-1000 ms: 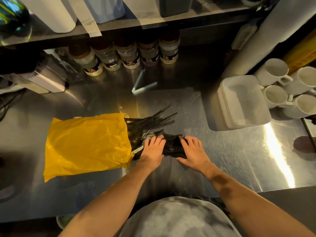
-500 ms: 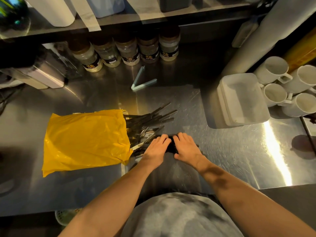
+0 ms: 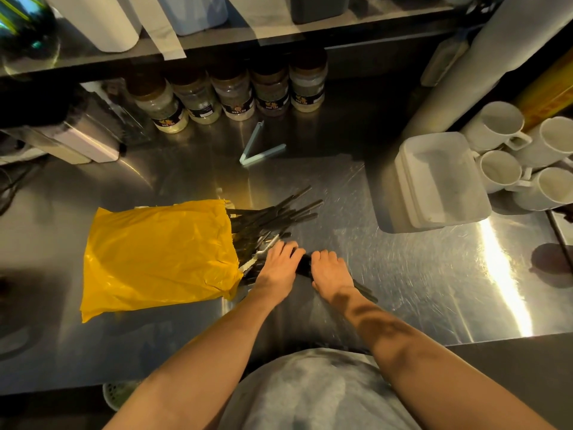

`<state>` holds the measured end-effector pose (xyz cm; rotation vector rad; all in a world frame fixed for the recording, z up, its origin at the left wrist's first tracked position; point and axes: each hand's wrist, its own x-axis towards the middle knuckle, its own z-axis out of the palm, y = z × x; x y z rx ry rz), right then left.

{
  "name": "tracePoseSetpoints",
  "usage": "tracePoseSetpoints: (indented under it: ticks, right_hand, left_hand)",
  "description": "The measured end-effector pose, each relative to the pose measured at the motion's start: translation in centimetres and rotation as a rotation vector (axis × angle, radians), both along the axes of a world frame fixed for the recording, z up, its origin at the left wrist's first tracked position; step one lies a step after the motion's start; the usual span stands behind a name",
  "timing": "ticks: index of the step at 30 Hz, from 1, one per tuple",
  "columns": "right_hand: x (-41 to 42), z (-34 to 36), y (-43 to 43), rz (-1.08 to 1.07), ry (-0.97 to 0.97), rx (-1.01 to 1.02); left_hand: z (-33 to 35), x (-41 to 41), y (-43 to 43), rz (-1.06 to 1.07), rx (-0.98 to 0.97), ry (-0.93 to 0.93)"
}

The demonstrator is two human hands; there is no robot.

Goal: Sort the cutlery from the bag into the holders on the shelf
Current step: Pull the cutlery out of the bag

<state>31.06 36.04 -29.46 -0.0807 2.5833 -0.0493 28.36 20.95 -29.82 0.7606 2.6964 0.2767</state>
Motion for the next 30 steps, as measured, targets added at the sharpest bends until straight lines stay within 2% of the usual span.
tracePoseSetpoints:
  ticks: [6,13,17,24,30]
  right_hand:
    - [0.7,-0.5,0.3,-0.02,0.022,0.007]
    - [0.8,0.0,2.2,0.0,0.052,-0.107]
    - [1.1,0.6,3.6,0.002,0.06,-0.123]
    - [1.9,1.9,6.6,-0.06,0.005,-0.125]
    - [2.9,2.5,8.5,-0.18,-0.062,-0.259]
  left_hand:
    - [0.3,0.2,-0.7,0.054,-0.132,0.016]
    - [-0.1,0.5,-2.4,0.322,-0.037,0.045]
    - [0.1,0.0,-2.5,0.475,0.003,-0.031]
    - [0.5,-0.7,-2.2,0.497,0.008,-0.092]
    - [0.5,-1.0,-2.3,0.475,-0.127,0.002]
